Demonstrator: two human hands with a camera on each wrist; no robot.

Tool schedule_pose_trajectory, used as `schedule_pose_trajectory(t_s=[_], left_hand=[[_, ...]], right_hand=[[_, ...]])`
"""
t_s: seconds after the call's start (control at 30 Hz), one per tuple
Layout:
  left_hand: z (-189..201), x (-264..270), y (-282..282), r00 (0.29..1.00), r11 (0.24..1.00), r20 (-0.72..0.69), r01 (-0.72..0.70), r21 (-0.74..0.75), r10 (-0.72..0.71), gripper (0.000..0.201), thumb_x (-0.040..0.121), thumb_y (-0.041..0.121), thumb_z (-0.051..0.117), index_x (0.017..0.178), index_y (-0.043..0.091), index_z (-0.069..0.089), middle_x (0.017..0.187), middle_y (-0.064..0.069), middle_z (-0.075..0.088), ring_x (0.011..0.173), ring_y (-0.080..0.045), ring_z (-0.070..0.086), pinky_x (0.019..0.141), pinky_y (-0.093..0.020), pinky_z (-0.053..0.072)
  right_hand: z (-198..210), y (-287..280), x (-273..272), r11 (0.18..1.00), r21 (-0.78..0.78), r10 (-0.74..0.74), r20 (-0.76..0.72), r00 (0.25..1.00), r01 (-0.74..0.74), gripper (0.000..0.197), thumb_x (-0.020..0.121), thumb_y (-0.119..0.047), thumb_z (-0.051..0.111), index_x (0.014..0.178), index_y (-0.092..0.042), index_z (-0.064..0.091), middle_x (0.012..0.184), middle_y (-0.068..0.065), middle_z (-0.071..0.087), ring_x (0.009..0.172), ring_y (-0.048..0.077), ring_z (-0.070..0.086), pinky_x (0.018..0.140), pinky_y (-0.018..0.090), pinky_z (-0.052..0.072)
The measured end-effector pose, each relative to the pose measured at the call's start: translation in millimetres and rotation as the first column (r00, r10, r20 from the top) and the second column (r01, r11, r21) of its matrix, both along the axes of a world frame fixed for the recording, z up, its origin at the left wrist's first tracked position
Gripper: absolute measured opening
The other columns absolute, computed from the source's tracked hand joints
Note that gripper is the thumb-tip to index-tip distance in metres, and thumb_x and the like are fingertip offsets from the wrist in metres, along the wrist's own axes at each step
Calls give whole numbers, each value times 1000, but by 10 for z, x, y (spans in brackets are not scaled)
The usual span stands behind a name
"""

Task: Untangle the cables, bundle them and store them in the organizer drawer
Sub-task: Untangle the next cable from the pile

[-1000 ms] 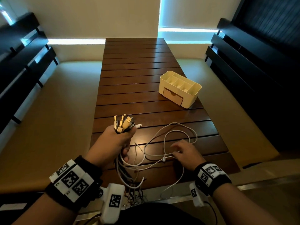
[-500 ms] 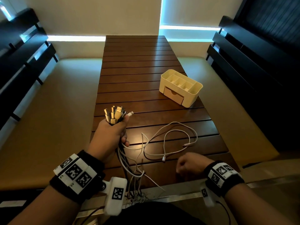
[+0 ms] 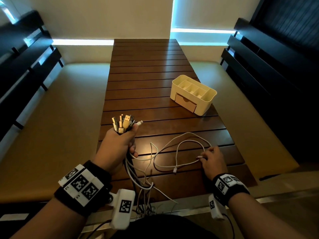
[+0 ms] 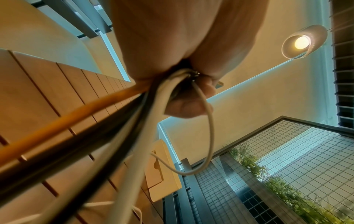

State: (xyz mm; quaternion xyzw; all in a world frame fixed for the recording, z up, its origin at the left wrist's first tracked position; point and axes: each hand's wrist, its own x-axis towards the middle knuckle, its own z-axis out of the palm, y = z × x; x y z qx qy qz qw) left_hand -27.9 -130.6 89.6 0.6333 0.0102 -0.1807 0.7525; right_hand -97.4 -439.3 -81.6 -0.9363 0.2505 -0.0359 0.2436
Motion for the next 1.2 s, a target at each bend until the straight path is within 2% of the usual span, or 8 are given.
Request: schedule_pose_trajectory(t_s=[0.13,0.37,0.67,0.77,0.83,0.97,1.07,1.2], left_hand=[[-9,0,12,1000,1000,-7,-7,-1,7,15,99,20,56,86,13,54,52,1,35,41,-11,37,41,-26,44],[-33,14,-17,1000,1000,-13,-3,-2,3,15,99,21,56,87,13,53,50,2,35,41,-11,37,42,-27,44],[-44,-8,-38,1000,1000,-11,-3,-29,2,19,99,19,56,81,15,54,52,0,33,41,-12,35,41,-26,43],[-48,-14,-10,1000,1000,-12,-6,-28,5,18,99,20,56,82,14,54,52,0,33,42,-12,36,42,-26,44],[-47,-17,12,1000,1000,-10,-8,-20,8,16,99,21,56,84,14,54,52,1,34,42,-12,36,42,-27,44],[-52,-18,45,1000,1000,-12,-19,-17,19,14,99,21,56,87,14,55,51,1,35,41,-11,36,42,-26,44],[-54,-18,55,1000,999,-8,-24,-24,24,12,99,20,56,88,16,57,52,0,34,42,-12,36,42,-26,44],[-62,-11,99,1000,999,-9,-26,-20,26,12,99,21,56,88,15,57,52,1,35,43,-13,36,42,-27,44]], right_hand=[[220,101,-9,983,185,-49,170,984,17,4,91,-25,68,91,-22,70,91,-11,55,92,13,54,77,26,42],[664,362,-30,676,736,-191,157,969,14,9,93,-20,66,100,-21,70,85,-1,76,79,9,69,73,29,53],[752,374,-73,537,843,-185,148,971,-26,14,96,-13,58,107,-9,66,94,8,77,83,14,71,74,28,52],[709,330,-48,596,803,-210,137,968,16,10,96,-14,60,103,-14,67,89,6,77,84,17,71,80,34,55],[659,244,-21,732,674,-235,114,965,99,6,95,-23,62,99,-21,67,91,4,75,87,19,69,81,37,56],[592,104,44,928,278,-243,-53,969,248,43,91,-33,65,130,-20,52,128,4,52,111,21,55,95,39,47],[572,208,84,993,-12,-120,-67,991,119,54,88,-32,65,138,-26,46,143,1,34,134,23,35,112,49,31],[485,495,235,985,-14,170,-6,985,-170,25,87,-17,59,111,-21,65,121,-3,50,121,21,43,101,35,37]])
